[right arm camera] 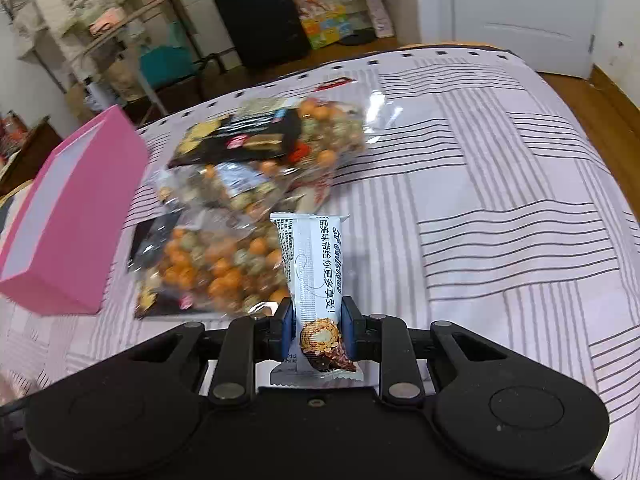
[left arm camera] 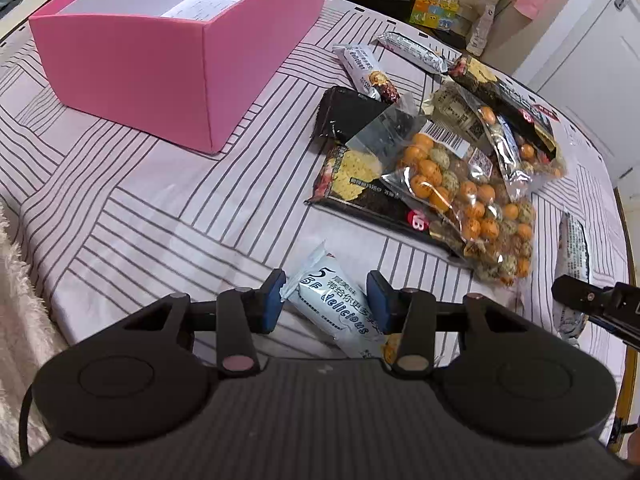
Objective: Organize snacks
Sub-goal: 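Carry both white bars over the pink box and open both grippers, then move the right gripper to the clear bag of coated nuts and grasp it, then carry the nut bag over the pink box and release it from the right gripper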
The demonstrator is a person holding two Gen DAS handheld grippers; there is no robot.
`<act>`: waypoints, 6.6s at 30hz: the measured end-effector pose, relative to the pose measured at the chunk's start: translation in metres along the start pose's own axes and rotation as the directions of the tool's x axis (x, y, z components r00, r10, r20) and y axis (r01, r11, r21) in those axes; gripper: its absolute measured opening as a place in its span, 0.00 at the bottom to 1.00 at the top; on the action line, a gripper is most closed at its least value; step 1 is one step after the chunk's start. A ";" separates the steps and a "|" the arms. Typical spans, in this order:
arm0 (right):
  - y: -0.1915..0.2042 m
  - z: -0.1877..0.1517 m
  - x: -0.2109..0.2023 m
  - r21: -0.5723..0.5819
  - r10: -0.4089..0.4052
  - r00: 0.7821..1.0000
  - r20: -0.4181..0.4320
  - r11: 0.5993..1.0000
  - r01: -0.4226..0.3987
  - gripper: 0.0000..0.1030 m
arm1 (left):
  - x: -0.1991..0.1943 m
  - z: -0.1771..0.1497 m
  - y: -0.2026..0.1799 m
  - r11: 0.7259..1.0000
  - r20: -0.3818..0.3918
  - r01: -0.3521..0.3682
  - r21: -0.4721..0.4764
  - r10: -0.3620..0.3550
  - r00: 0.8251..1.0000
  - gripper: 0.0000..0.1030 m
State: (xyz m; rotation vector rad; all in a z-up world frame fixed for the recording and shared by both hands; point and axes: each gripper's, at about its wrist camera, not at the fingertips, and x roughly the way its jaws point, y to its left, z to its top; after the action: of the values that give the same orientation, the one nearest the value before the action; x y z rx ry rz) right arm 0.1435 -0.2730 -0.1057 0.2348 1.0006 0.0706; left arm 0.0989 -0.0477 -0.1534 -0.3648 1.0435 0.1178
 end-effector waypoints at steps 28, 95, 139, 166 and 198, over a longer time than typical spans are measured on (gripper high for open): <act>0.131 -0.025 -0.084 -0.388 0.202 0.966 -0.162 0.887 -0.251 0.28 | -0.130 0.030 0.074 0.989 0.154 -0.001 0.148 -0.022 0.988 0.41; 0.307 0.112 0.057 -0.694 0.137 0.990 -0.031 0.710 -0.120 0.46 | -0.038 0.247 0.138 0.973 0.150 -0.083 0.216 0.051 0.987 0.56; 0.044 0.024 0.056 -0.744 0.112 0.987 -0.112 0.649 -0.158 0.85 | 0.026 0.072 -0.043 0.954 -0.107 0.200 0.224 -0.180 0.978 0.72; 0.040 0.022 0.080 -0.769 0.162 0.982 -0.095 0.615 -0.176 0.99 | 0.040 0.055 -0.032 0.959 -0.053 0.263 0.104 -0.259 0.964 0.29; 0.062 0.000 0.082 -0.782 0.068 0.981 -0.181 0.596 -0.186 0.98 | 0.048 0.048 -0.020 0.946 -0.218 0.314 0.073 -0.292 0.931 0.37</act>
State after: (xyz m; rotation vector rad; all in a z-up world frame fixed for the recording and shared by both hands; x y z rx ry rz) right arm 0.1905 -0.1987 -0.1591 -0.5478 0.9917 0.6715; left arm 0.1678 -0.0534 -0.1679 -0.4435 1.1781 -0.2590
